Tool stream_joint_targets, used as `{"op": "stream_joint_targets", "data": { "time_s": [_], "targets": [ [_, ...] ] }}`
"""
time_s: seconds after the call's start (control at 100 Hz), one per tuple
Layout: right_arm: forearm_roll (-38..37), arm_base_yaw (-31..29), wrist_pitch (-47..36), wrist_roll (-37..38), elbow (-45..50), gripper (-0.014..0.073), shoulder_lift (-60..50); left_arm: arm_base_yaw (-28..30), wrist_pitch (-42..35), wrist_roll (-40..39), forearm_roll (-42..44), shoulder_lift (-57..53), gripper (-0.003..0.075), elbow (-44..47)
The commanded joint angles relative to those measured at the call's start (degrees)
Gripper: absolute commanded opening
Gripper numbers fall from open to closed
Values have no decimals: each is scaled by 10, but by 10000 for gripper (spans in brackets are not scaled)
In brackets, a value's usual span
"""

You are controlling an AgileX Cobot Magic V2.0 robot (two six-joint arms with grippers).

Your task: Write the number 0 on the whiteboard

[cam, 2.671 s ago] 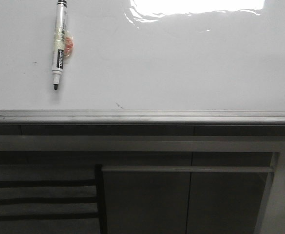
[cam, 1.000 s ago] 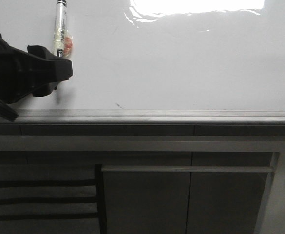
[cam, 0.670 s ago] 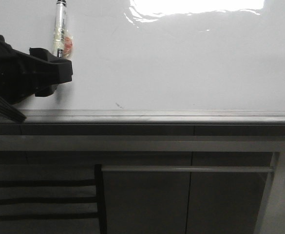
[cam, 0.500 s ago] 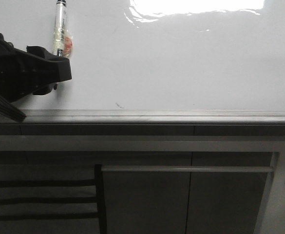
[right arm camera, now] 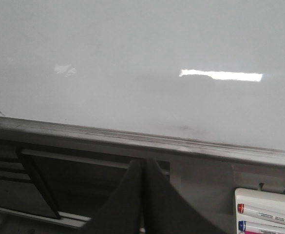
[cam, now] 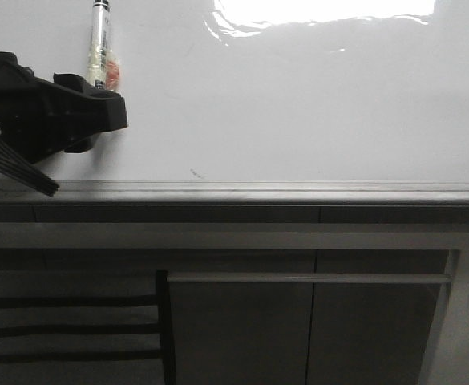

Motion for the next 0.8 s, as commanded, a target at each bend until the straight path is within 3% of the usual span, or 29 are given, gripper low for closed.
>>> {"op": "stream_joint_targets", "data": {
  "time_s": [0.0, 0.1, 0.15, 0.28, 0.47, 0.59, 0.66, 0.73, 0.79],
  "targets": [
    [4, 0, -46, -5, -21, -69, 12, -3, -43, -2, -1, -5, 295, -20],
    [4, 0, -46, -5, -21, -69, 12, -3, -43, -2, -4, -2, 288, -22],
    [4, 0, -46, -5, -21, -69, 12, -3, -43, -2, -3, -2, 248, -22],
    [4, 0, -46, -5, -21, -69, 12, -3, -43, -2, -3, -2, -20, -22],
    [4, 9, -46, -5, -21, -69, 12, -3, -46, -2, 19, -2, -20, -22],
    [4, 55, -38, -6, -22, -68, 12, -3, -85, 3, 131, -2, -20, -22],
    [13, 95, -29, -61, -25, -56, 12, -3, -108, 9, 202, -4, -20, -22],
    [26, 135, -22, -137, -34, 24, 16, -3, -105, 23, 288, -9, -20, -22],
    [27, 165, -22, -165, -47, 158, 27, -3, -97, 56, 362, -17, -20, -22]
  ]
}}
